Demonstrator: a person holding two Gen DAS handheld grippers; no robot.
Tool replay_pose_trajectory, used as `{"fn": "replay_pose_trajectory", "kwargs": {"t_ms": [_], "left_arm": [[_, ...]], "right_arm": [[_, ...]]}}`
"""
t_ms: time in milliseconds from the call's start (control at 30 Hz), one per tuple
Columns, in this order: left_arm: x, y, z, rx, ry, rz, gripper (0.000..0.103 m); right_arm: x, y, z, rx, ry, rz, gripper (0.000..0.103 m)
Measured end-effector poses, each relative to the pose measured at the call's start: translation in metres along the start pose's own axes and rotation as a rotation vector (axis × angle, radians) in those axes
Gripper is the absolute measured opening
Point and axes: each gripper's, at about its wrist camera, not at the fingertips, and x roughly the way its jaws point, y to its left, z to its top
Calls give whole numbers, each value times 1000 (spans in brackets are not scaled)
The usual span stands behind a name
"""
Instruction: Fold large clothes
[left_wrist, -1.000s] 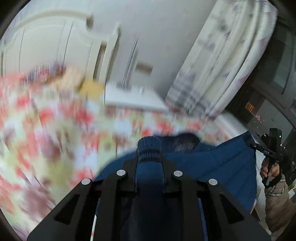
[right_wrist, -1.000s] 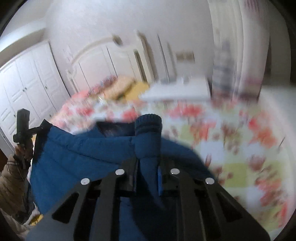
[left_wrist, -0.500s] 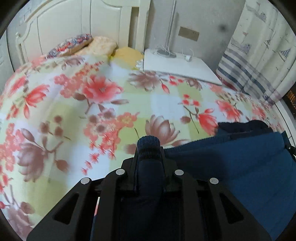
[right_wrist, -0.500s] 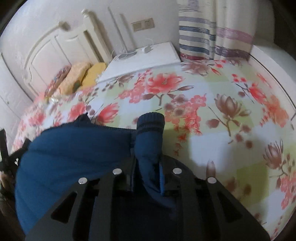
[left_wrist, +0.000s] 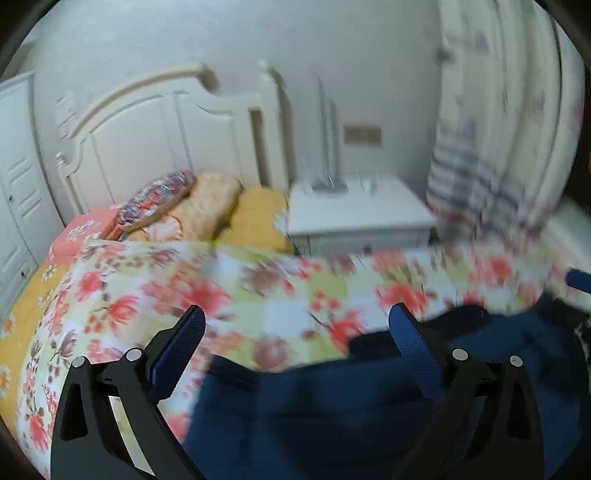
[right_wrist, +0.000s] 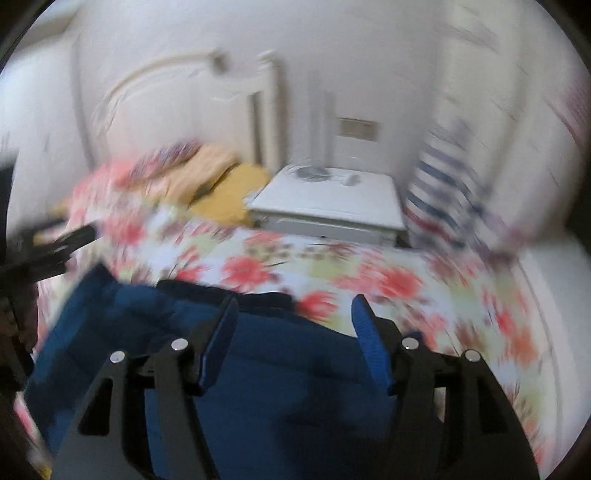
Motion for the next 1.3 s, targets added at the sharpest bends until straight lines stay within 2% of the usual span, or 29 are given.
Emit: {"fn": "replay_pose_trajectory", "kwargs": {"t_ms": [67,167,233,300,367,500,900,1100,1200,1300], "left_arm": [[20,-15,-8,17,51,3,96],[48,-32,-31,64,110,-21,96],[68,-43,-46,103,185,-33,97],[79,-46,-53,107,210,-23,99],[81,-47,-58,104,214,-21,99],[83,-41,-63,65,206,-46,99],[85,-36,-63,37,201,-75,99],[86,-30,-62,7,208,-109,99],[73,-14,-56,-38,195,-146,99],[43,22,-49,-88,118,-107,99]], "right_arm": [[29,17,-2,-22,65,18,55],[69,15,-15,0,155,27,54],[78,10,-25,39,158,68,56],[79,15,-28,24,146,56,56],[83,25,-31,-18,138,22,60],[87,36,-36,-70,119,-38,62],[87,36,-41,-90,93,-64,63],[85,34,-40,-81,93,-49,64],[78,22,-32,-49,135,13,65],[52,-12,-30,-1,108,-50,64]]}}
